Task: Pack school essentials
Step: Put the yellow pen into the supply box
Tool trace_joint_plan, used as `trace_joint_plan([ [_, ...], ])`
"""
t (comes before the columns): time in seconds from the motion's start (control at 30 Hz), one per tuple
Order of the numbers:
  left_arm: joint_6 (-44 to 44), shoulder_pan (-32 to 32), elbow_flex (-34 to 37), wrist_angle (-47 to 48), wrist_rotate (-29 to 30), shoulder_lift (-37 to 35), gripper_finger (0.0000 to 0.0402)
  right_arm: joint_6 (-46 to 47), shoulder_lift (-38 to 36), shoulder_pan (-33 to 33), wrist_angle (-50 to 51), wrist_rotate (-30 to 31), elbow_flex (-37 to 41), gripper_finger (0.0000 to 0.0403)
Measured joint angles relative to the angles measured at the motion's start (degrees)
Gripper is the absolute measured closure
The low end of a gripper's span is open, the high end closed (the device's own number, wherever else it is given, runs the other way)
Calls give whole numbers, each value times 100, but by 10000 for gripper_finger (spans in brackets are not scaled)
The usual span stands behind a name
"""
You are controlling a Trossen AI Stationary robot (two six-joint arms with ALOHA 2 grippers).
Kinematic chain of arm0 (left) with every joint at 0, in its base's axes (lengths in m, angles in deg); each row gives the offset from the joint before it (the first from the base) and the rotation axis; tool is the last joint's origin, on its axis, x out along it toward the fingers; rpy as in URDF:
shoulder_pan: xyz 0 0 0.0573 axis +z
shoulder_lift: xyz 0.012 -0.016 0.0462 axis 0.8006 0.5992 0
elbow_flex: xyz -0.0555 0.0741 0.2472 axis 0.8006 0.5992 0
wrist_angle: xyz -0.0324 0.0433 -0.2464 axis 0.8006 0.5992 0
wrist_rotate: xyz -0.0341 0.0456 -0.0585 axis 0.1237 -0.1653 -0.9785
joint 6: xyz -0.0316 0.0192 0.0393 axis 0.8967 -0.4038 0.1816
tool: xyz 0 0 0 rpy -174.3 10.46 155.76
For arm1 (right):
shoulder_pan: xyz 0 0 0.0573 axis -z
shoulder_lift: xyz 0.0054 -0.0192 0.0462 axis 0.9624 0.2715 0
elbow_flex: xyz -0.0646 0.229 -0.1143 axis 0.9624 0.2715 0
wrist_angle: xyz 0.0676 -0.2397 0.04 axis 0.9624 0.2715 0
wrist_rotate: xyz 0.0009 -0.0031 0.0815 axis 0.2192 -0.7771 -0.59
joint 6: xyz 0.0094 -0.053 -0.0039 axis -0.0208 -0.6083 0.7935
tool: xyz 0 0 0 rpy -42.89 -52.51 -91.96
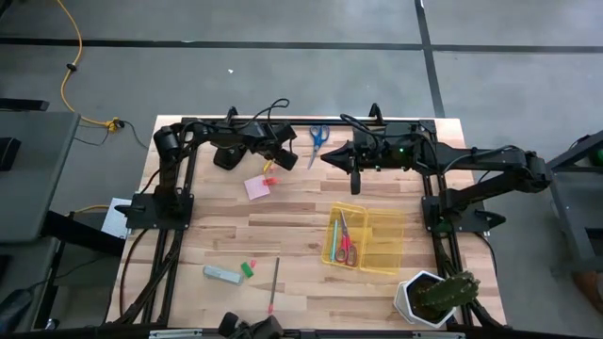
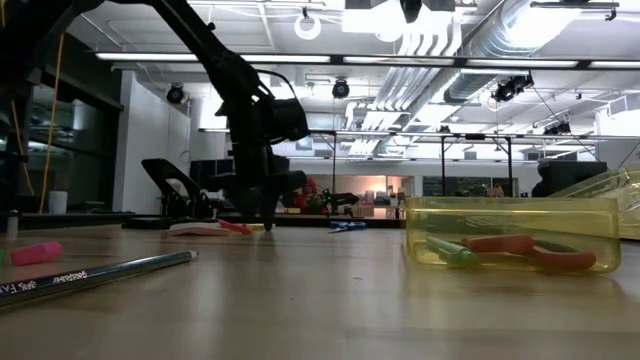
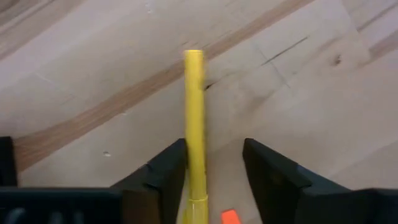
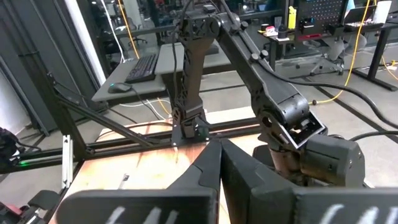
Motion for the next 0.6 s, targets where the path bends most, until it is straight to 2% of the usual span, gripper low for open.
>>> trace_joint_plan([
  [0.27,-442,-2,10,-7,-131,11,384,0,0,0,108,-4,2,403],
  [0.33,-495,-2,11,-7,-162,14,391,0,0,0,150,-7,2,403],
  [0.5,-894,0,41,38,-150,-187,381,0,0,1,195,-22,2,403],
  [0.6,-1130,53,62,51,-174,-638,390,-43,0,0,197,-20,2,403],
])
